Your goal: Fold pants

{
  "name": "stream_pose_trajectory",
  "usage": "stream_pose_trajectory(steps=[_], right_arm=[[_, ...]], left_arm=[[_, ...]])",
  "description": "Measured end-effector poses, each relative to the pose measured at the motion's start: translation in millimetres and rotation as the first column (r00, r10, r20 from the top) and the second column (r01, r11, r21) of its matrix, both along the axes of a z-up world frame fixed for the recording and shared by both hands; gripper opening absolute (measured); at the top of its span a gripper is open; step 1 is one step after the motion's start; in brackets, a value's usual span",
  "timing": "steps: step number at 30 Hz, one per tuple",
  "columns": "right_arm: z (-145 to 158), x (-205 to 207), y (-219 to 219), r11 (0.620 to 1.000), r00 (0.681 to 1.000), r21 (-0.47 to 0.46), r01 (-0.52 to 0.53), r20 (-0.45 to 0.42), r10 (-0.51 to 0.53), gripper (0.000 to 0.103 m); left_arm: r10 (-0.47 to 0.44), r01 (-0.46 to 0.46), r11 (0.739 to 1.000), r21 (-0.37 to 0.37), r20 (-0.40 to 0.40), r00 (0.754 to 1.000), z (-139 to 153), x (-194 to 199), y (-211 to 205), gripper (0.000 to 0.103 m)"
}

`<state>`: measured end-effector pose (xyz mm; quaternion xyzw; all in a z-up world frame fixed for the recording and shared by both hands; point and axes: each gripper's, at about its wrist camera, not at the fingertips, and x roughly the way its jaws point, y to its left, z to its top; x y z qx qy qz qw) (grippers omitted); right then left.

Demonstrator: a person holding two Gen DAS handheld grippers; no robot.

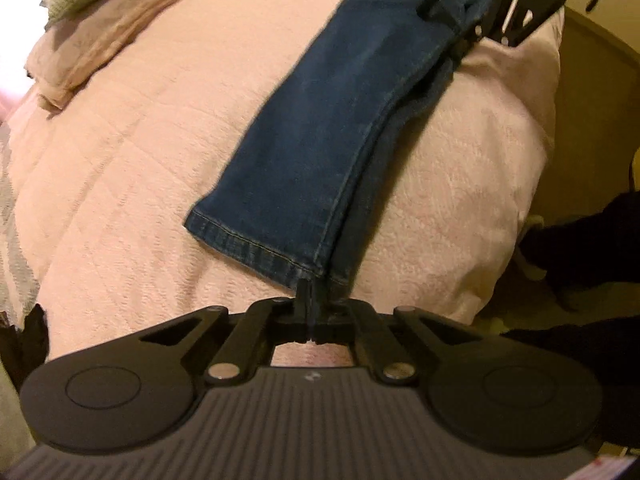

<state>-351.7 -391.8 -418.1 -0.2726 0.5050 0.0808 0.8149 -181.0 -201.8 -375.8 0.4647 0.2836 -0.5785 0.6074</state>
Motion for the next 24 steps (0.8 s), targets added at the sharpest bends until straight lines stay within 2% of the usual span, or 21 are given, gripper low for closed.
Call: stream_pose_trajectory(steps=[1, 3, 8, 12, 14, 17, 21, 24], right_arm=[[-1.2, -0.5, 2.4, 1.000, 1.000, -0.012, -0.016, -0.001, 0.016, 0.039], [-4.8, -0.6, 7.1, 0.999, 0.999, -0.027, -0.047, -0.007, 0.047, 0.026], [1.0, -1.5, 11.4, 0.998, 0.998, -0.025, -0.055, -0.008, 0.055, 0.000], [5.0, -0.5, 13.4, 0.998, 0.998, -0.025, -0.056, -0.027, 0.056, 0.000], [13.4, -2.9, 13.0, 0.998, 0.998, -0.020, -0.056, -0.028, 0.056, 0.000], [26.0, -10.0, 13.7, 0.997, 0.998, -0.027, -0.068, -0.011, 0.068, 0.000], [11.3, -11.7, 16.3, 0.996, 0.995, -0.022, -0.085, -0.052, 0.084, 0.000], [10.9, -12.2, 18.7, 0.996, 0.996, -0.034, -0.083, -0.042, 0.082, 0.000]], left_arm=[[-0.002, 0.002, 1.000, -0.017, 0.004, 1.000, 3.4, 0.1, 3.0, 0.000], [-0.029, 0.030, 0.999, -0.035, 0.026, 0.999, 7.8, -3.0, 4.8, 0.000], [-0.117, 0.122, 0.991, -0.058, 0.087, 0.989, 5.6, -14.4, 2.3, 0.012], [-0.155, 0.159, 0.987, -0.018, 0.120, 0.980, -14.5, -17.7, -11.0, 0.013], [-0.186, 0.187, 0.982, 0.000, 0.128, 0.974, -17.8, -21.6, -11.8, 0.002], [-0.197, 0.201, 0.979, -0.021, 0.117, 0.973, -8.4, -26.3, -4.9, 0.000], [-0.200, 0.203, 0.979, -0.020, 0.090, 0.976, -9.1, -28.1, -0.9, 0.000], [-0.204, 0.205, 0.979, -0.004, 0.090, 0.975, -12.4, -27.2, -4.9, 0.000]])
